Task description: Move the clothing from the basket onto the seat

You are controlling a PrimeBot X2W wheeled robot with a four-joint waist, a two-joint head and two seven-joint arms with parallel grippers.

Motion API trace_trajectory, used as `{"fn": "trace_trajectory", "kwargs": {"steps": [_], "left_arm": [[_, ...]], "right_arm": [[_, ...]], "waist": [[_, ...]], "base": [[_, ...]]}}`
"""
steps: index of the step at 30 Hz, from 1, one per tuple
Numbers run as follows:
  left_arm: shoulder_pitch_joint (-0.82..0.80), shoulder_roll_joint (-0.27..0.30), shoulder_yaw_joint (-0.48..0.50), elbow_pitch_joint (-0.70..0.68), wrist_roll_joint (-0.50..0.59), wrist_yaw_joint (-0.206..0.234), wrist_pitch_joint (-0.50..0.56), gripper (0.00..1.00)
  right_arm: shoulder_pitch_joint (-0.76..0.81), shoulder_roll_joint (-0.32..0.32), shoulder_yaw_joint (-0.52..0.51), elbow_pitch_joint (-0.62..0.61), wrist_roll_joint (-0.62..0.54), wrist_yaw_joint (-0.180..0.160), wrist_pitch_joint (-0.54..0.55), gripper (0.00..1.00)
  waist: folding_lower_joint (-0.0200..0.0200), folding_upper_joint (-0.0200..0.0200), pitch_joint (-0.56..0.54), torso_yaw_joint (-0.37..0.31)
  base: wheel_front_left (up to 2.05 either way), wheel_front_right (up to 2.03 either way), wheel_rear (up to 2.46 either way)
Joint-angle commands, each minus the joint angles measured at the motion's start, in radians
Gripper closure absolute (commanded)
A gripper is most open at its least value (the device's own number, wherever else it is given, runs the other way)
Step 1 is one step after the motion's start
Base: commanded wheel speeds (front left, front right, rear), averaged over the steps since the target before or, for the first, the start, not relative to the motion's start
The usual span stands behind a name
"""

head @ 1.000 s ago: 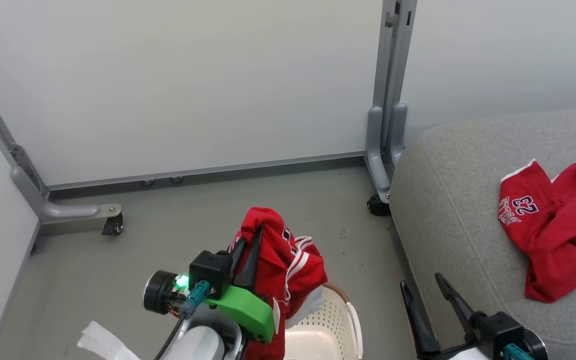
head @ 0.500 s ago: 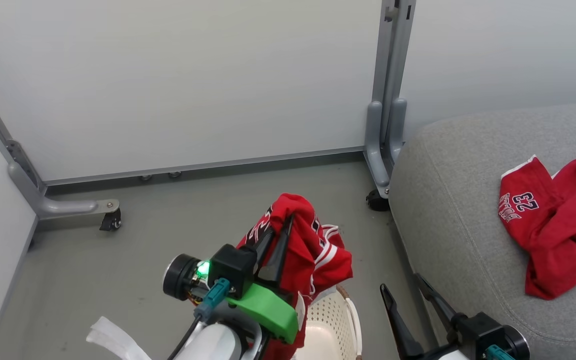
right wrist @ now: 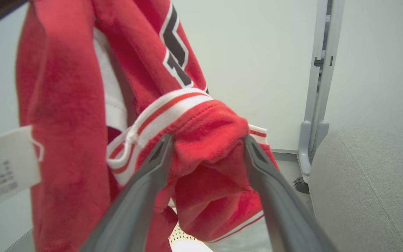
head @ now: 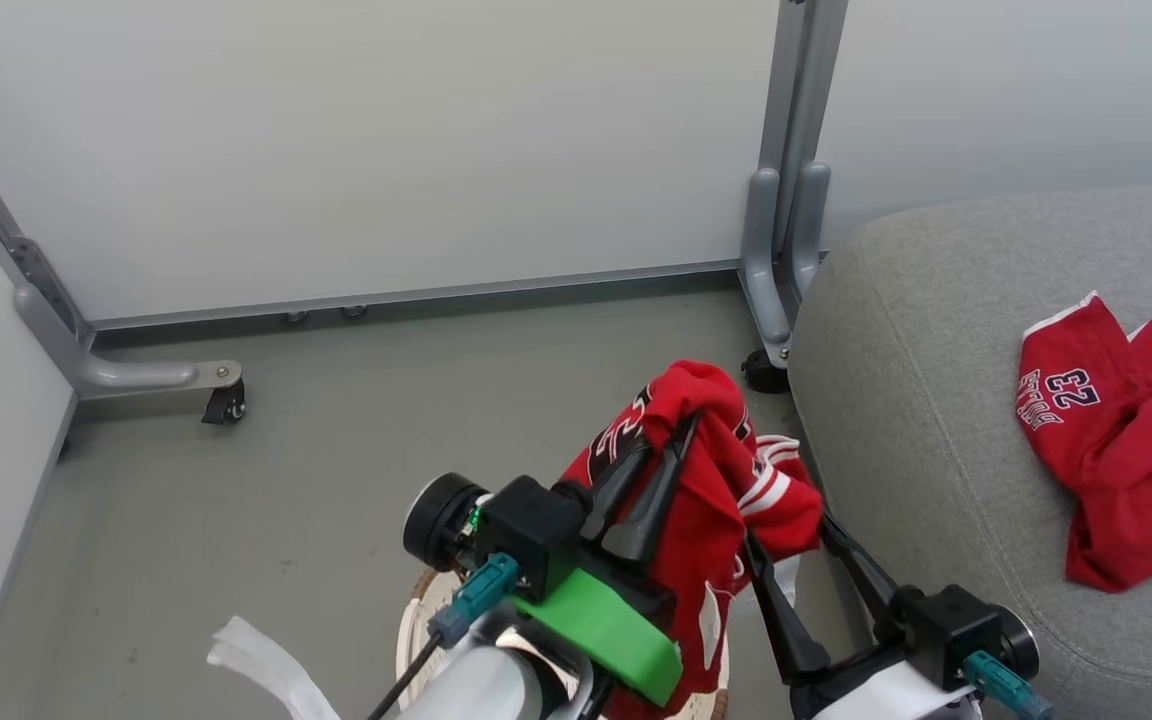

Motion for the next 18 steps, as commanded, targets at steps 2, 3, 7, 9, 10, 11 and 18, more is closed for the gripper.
{"fn": "trace_trajectory", "kwargs": {"steps": [2, 3, 7, 9, 10, 11, 18], "left_arm": [[-0.021, 0.000, -0.007, -0.025, 0.000, 0.000, 0.010, 1.00], [-0.024, 0.001, -0.008, -0.030, -0.001, -0.001, 0.013, 1.00], [-0.025, 0.015, -0.013, -0.043, 0.003, -0.002, 0.028, 1.00], [-0.026, 0.021, -0.016, -0.050, 0.005, 0.000, 0.034, 1.00], [-0.026, 0.023, -0.016, -0.051, 0.006, 0.001, 0.037, 1.00], [-0.027, 0.026, -0.016, -0.051, 0.008, 0.004, 0.039, 1.00], [-0.028, 0.039, -0.012, -0.040, 0.010, 0.010, 0.036, 1.00]], "right_arm": [[-0.017, -0.007, 0.010, 0.010, 0.013, -0.001, -0.003, 0.00], [-0.019, -0.010, 0.018, 0.016, 0.018, -0.001, -0.003, 0.00], [-0.036, -0.027, 0.046, 0.016, 0.029, -0.001, -0.003, 0.58], [-0.038, -0.040, 0.073, 0.011, 0.031, -0.001, -0.003, 1.00], [-0.040, -0.041, 0.076, 0.009, 0.032, -0.001, -0.003, 1.00], [-0.043, -0.044, 0.081, 0.007, 0.033, -0.001, -0.003, 1.00], [-0.050, -0.055, 0.099, 0.004, 0.035, -0.001, -0.003, 1.00]], "waist": [[0.0001, 0.0000, 0.010, 0.006], [0.0001, 0.0000, 0.012, 0.007], [0.0001, 0.0000, 0.018, 0.008], [0.0001, 0.0000, 0.020, 0.007], [0.0001, 0.0000, 0.021, 0.007], [0.0001, 0.0000, 0.022, 0.007], [0.0001, 0.0000, 0.024, 0.006]], "base": [[0.00, 0.00, 0.00], [0.00, 0.00, 0.00], [0.00, 0.00, 0.00], [0.00, 0.00, 0.00], [0.00, 0.00, 0.00], [0.00, 0.00, 0.00], [0.00, 0.00, 0.00]]}}
